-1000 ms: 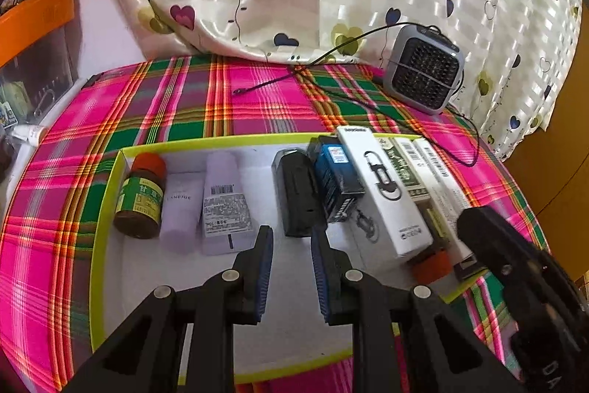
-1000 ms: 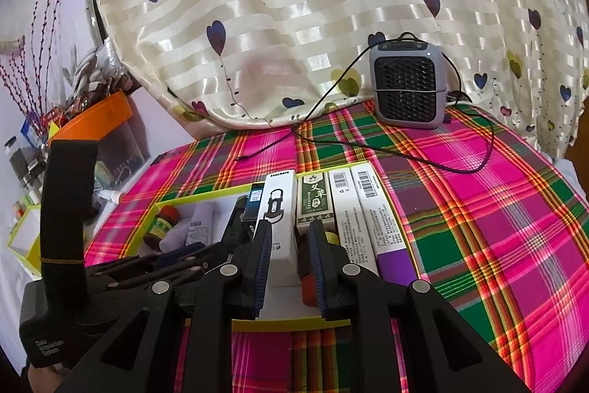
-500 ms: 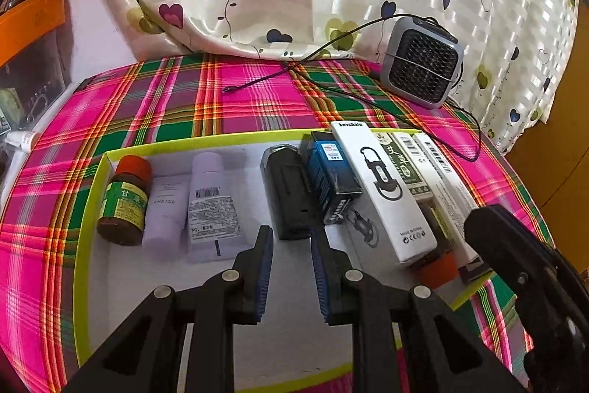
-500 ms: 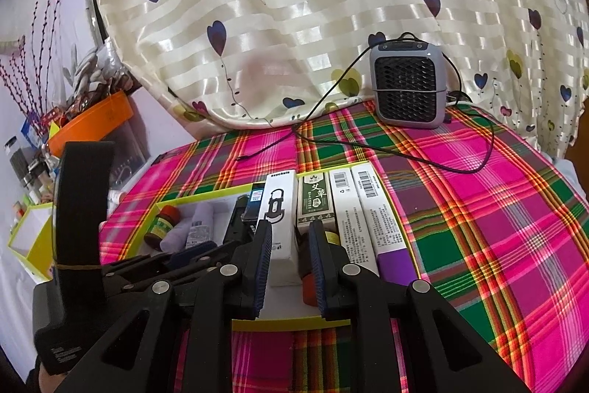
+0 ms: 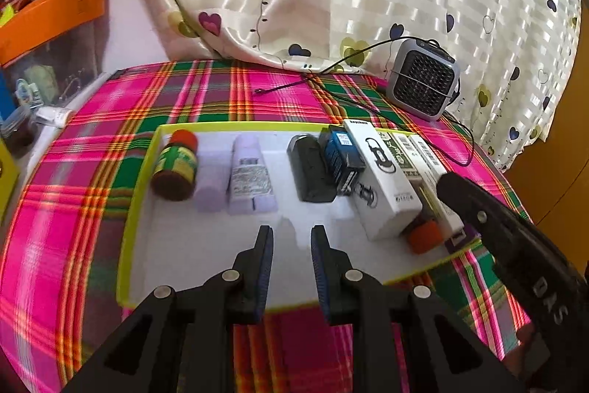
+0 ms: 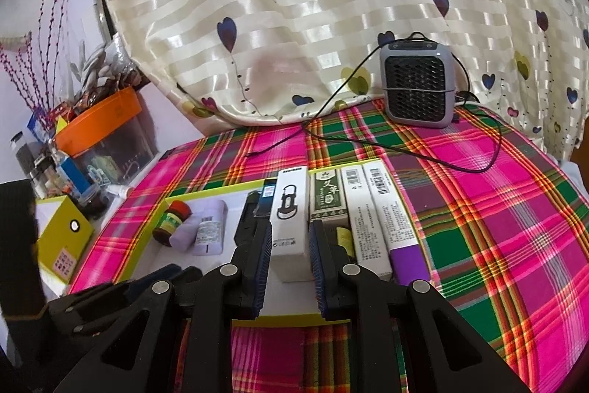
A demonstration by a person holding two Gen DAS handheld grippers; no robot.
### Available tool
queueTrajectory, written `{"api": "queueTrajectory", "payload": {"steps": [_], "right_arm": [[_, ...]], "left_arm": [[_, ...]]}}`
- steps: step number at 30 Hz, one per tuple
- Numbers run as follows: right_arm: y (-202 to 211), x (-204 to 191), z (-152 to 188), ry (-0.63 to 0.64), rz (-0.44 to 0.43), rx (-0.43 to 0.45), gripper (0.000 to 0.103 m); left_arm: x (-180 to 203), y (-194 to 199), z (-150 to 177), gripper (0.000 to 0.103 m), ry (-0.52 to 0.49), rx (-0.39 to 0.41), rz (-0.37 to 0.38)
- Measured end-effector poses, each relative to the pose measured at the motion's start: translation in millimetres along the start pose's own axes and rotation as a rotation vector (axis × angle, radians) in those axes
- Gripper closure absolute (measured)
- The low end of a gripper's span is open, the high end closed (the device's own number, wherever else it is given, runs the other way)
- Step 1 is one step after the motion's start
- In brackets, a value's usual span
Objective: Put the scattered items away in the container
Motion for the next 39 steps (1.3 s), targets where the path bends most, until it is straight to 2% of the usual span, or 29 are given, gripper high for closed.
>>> {"api": "queueTrajectory", "payload": {"steps": [10, 19, 23, 31, 39], "right_arm": [[-2, -8, 1, 0.028, -0.007, 0.01, 0.076], [0, -20, 4, 0.069, -0.009, 0.023, 0.071], [1, -25, 10, 0.084, 0.002, -0.005, 0.07], [22, -29, 18, 0.137, 0.079, -0.041, 0.067], [47, -30, 30, 0.162, 0.096, -0.075, 0.066]], "left_arm": [[2, 15, 8, 0.081, -0.046, 0.04, -0.013], [-7, 19, 7, 0.081, -0.037, 0.058, -0.023], [-8, 19, 8, 0.081, -0.043, 0.061, -0.032], [-3, 25, 9, 0.081, -0.051, 0.071, -0.016], [1, 33, 15, 0.081, -0.052, 0.076, 0.012]]}}
Point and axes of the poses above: each gripper's, at about its wrist camera, not at the fingertips, and y roughly against the way its jaws point, x to its right, z to its underside, the point moved 5 cm from there along -y, roughly the way its jaws point, and after that the axes turned 8 degrees about y, right-handed, at the moved point
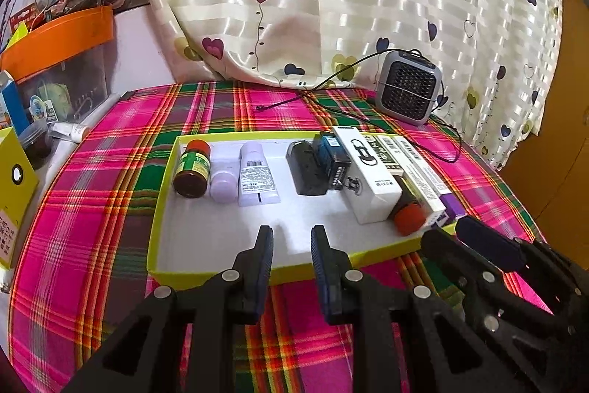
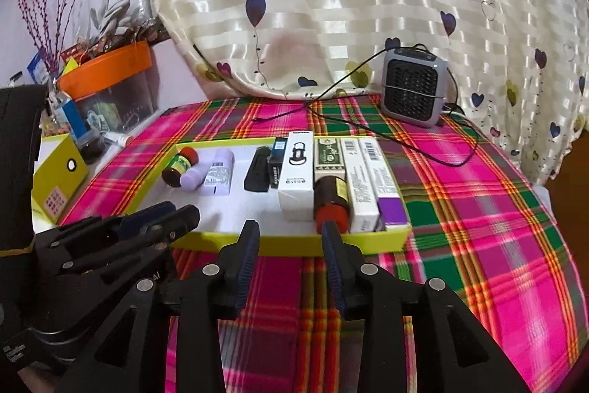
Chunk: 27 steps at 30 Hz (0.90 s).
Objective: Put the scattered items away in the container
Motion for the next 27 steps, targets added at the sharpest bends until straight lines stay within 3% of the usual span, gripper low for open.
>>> {"api": "queueTrajectory", "payload": {"steps": [27], "right_arm": [[54, -18, 12, 0.06, -0.034, 0.008, 0.065]], "left_arm": [[-9, 61, 44, 0.081, -0.005, -0.027, -0.046]]}}
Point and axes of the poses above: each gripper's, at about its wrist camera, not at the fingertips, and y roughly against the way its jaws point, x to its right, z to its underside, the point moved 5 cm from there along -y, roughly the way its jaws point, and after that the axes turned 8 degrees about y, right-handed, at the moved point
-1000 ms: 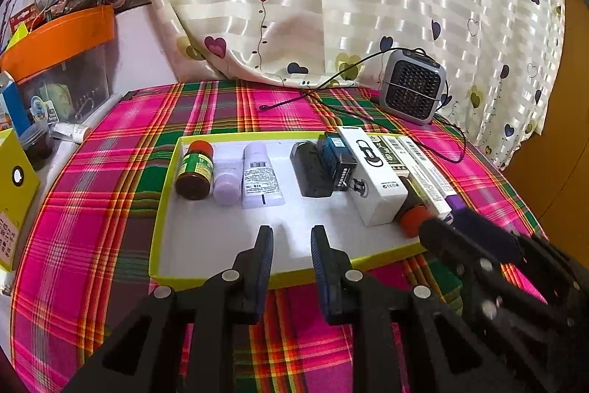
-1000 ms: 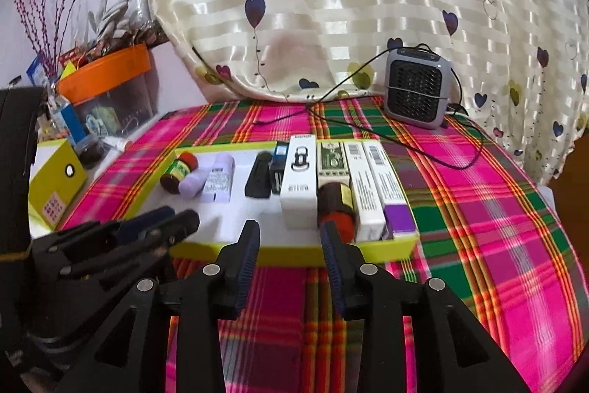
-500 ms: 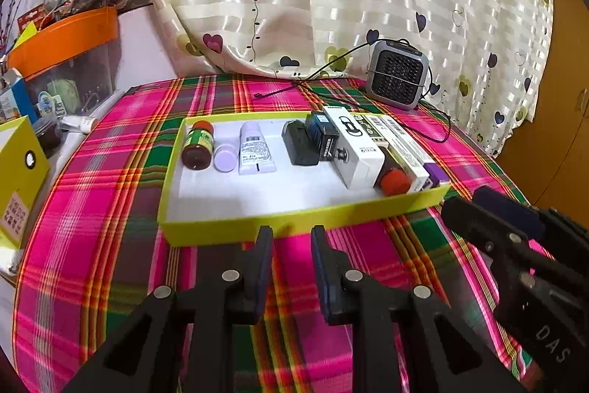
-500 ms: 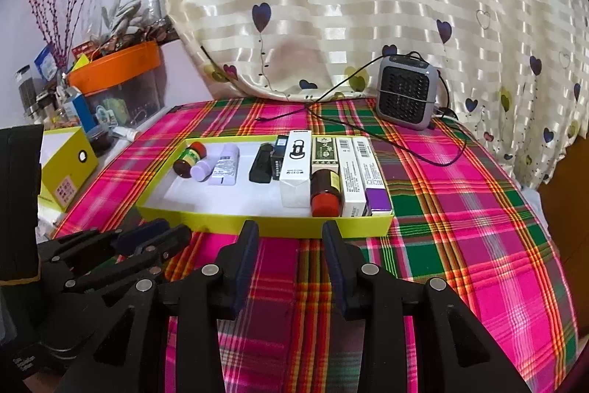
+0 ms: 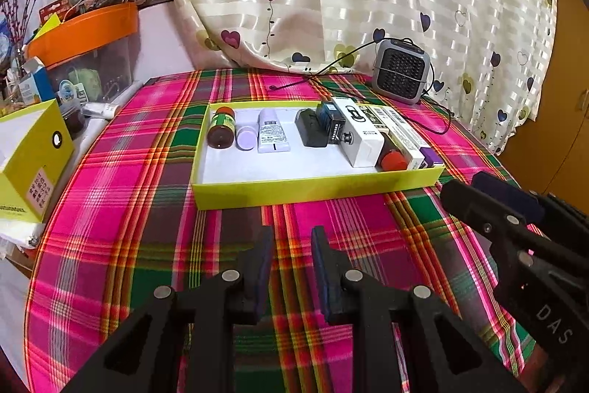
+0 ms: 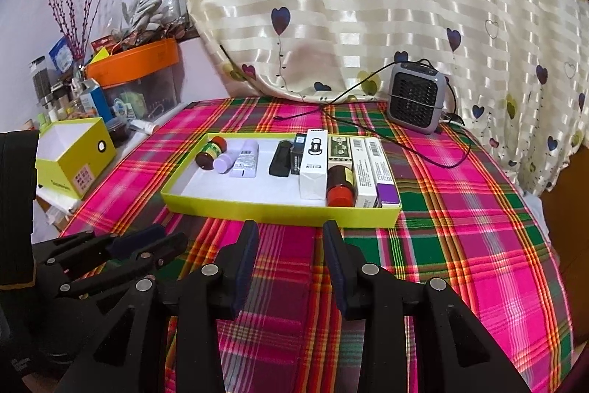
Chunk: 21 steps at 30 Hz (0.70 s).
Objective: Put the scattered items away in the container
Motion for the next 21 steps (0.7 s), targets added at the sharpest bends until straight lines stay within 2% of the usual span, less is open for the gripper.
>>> {"api": "queueTrajectory", "payload": {"steps": [14, 21], "right_arm": [[20, 0, 17, 0.015, -0.023, -0.015, 0.065], [30, -3, 21, 0.02, -0.041, -0.006, 0.065]], "left_arm": [[6, 17, 11, 0.081, -0.022, 0.008, -0.034], [1, 31, 13, 0.081, 0.018, 0.062, -0.057]]}}
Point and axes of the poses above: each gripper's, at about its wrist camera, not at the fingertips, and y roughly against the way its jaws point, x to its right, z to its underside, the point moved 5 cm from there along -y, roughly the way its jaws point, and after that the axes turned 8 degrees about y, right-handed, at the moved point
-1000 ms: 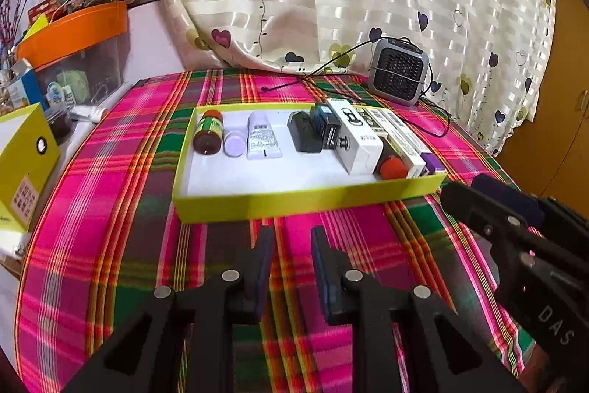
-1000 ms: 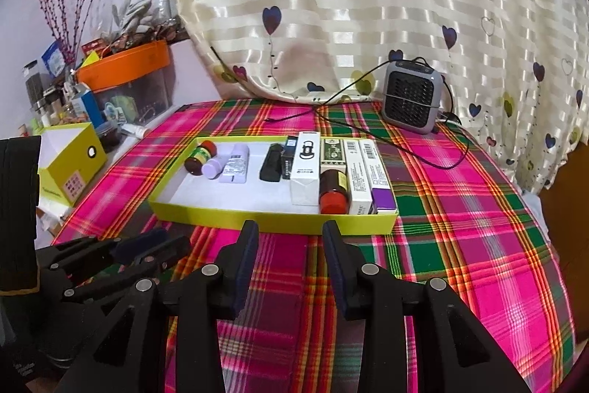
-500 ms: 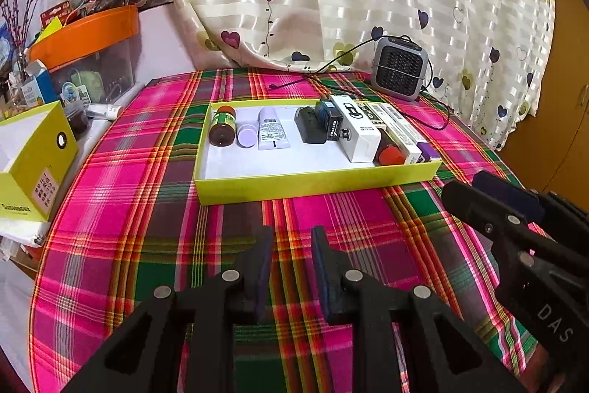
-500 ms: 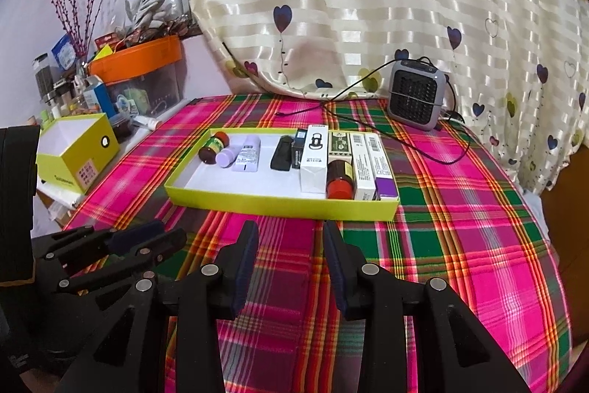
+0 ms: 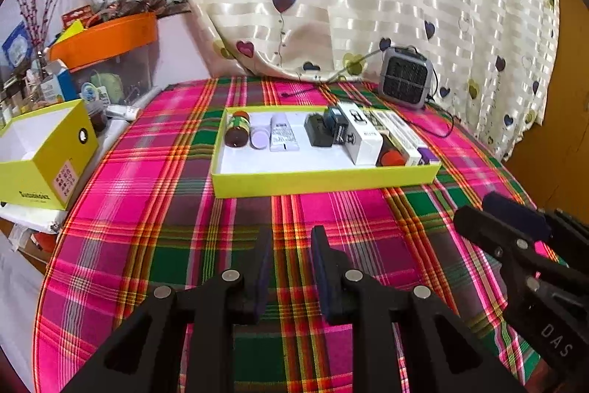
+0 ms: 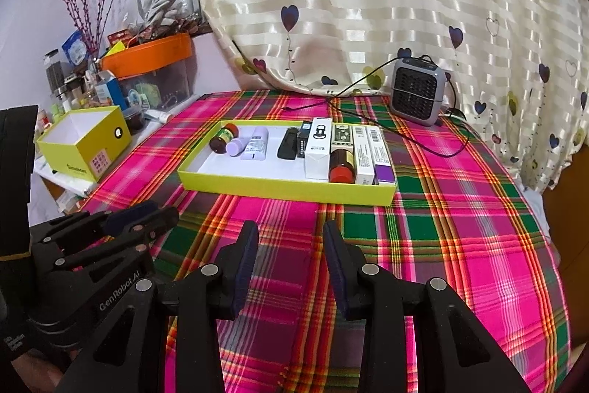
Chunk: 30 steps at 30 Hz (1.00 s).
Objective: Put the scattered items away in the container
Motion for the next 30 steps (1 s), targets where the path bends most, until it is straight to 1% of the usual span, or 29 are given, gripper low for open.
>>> {"api": "queueTrajectory", "payload": {"steps": [6, 10, 15, 19, 25, 30], "right_arm": [[7, -6, 1, 0.01, -0.016, 0.014, 0.065], [10, -7, 3, -0.005, -0.045, 0.014, 0.064], [15, -8, 5, 0.021, -0.024, 0.044, 0.063], [14, -8, 6, 0.015, -0.041, 0.034, 0.059], [14, -10, 9, 0.036, -0.048, 0.038, 0.058], [13, -8, 9, 0.026, -0.06, 0.043, 0.058]], "left_arm": [[-1, 8, 1, 0.081, 0.005, 0.017, -0.009], [0, 14, 4, 0.081, 0.003, 0.022, -0.002], [-1, 21, 7, 0.081, -0.009, 0.041, 0.001], [-2, 23, 8, 0.081, -0.009, 0.035, 0.015], [-2, 21, 10, 0.081, -0.018, 0.008, 0.012], [0, 19, 12, 0.081, -0.03, -0.004, 0.004]]}}
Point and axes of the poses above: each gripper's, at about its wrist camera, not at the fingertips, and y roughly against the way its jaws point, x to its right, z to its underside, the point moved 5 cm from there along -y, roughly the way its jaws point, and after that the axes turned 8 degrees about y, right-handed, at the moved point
